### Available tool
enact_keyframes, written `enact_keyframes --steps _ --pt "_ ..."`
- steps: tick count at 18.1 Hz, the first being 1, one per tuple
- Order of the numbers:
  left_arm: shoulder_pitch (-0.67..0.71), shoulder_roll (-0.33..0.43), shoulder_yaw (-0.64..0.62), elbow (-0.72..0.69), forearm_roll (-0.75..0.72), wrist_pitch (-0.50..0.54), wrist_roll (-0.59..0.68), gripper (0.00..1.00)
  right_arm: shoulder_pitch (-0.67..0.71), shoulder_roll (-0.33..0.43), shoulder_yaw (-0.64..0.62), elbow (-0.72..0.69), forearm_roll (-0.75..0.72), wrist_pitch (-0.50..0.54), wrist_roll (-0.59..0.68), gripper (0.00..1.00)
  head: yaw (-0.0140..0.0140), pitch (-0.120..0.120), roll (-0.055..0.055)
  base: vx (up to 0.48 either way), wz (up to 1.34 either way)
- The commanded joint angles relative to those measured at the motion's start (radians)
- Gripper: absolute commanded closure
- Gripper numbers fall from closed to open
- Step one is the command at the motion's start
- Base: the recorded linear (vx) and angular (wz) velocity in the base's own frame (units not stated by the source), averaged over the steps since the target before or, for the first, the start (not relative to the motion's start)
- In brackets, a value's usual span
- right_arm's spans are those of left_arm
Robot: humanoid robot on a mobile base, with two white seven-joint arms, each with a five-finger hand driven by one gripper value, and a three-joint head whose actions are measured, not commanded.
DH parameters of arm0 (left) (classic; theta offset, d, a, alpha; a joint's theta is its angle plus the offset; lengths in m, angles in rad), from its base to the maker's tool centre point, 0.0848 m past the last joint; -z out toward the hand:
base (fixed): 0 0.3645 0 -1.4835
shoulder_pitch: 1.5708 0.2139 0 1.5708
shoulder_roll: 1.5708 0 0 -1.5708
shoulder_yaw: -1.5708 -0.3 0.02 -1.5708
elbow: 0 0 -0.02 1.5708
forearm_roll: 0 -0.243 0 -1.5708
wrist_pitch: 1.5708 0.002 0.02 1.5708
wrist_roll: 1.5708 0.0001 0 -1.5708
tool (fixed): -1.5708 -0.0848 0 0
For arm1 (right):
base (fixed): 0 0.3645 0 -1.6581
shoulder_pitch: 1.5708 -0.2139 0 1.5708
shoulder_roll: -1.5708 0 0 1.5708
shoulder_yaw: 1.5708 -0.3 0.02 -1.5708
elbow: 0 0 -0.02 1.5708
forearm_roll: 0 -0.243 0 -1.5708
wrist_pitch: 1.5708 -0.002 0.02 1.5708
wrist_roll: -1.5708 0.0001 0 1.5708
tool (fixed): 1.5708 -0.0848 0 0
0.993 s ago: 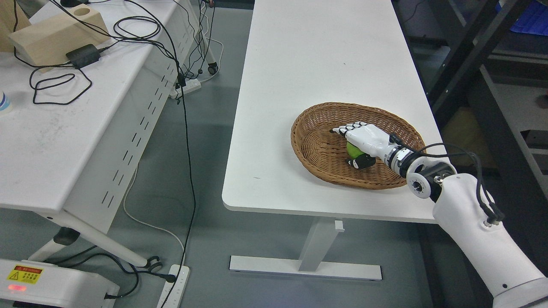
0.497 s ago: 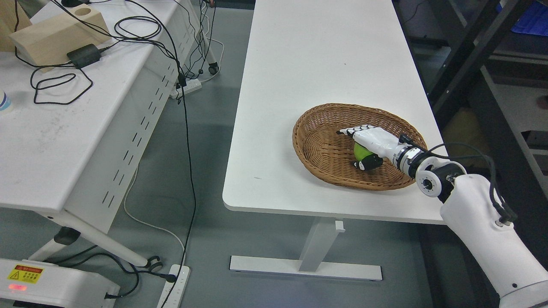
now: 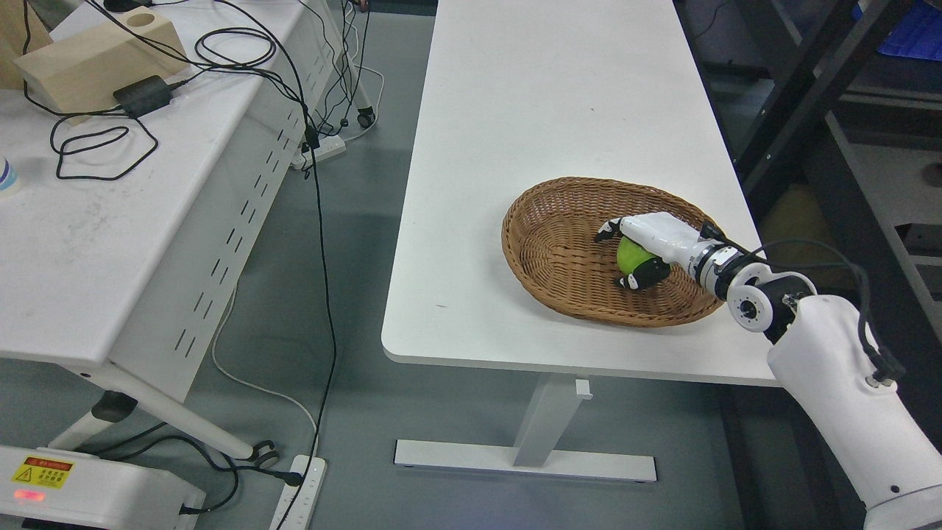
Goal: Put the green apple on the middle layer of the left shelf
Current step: 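Lower the right hand onto the green apple and close the fingers, then lift the green apple out of the basket with the right hand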
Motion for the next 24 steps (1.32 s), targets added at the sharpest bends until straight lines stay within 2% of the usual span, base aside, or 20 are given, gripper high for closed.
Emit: enact_keyframes --steps 1,3,4,9,15,18,21,24 --pt "0.000 0.017 0.000 0.000 0.000 -0.001 -0.001 0.00 0.008 -0.002 -0.095 -0.022 -0.005 -0.001 0.069 0.86 0.0000 0.000 0.000 0.000 0.00" --pt "0.000 0.017 0.000 0.000 0.000 -0.001 -0.001 0.00 0.007 -0.002 -0.106 -0.030 -0.008 -0.010 0.071 0.96 0.0000 0.000 0.000 0.000 0.00" --pt "0.000 0.017 0.000 0.000 0.000 -0.001 0.000 0.00 0.007 -0.002 -0.119 -0.033 -0.009 -0.023 0.069 0.96 0.0000 0.000 0.000 0.000 0.00" --pt "0.000 0.017 0.000 0.000 0.000 -0.001 -0.001 0.00 0.048 0.029 -0.359 -0.119 -0.057 -0.082 0.068 0.96 0.0000 0.000 0.000 0.000 0.00" --pt "0.000 0.017 0.000 0.000 0.000 -0.001 0.000 0.00 0.070 0.012 -0.585 -0.239 -0.121 -0.039 0.078 0.97 0.0000 0.000 0.000 0.000 0.00" --pt "0.000 0.017 0.000 0.000 0.000 -0.001 0.000 0.00 0.074 -0.028 -0.625 -0.243 -0.123 -0.019 0.117 0.98 0.0000 0.000 0.000 0.000 0.00" --pt "0.000 0.017 0.000 0.000 0.000 -0.001 0.000 0.00 0.114 -0.029 -0.630 -0.254 -0.122 -0.019 0.135 0.98 0.0000 0.000 0.000 0.000 0.00" --pt "0.000 0.017 0.000 0.000 0.000 -0.001 0.000 0.00 0.140 -0.023 -0.619 -0.259 -0.114 0.021 0.216 0.98 0.0000 0.000 0.000 0.000 0.00"
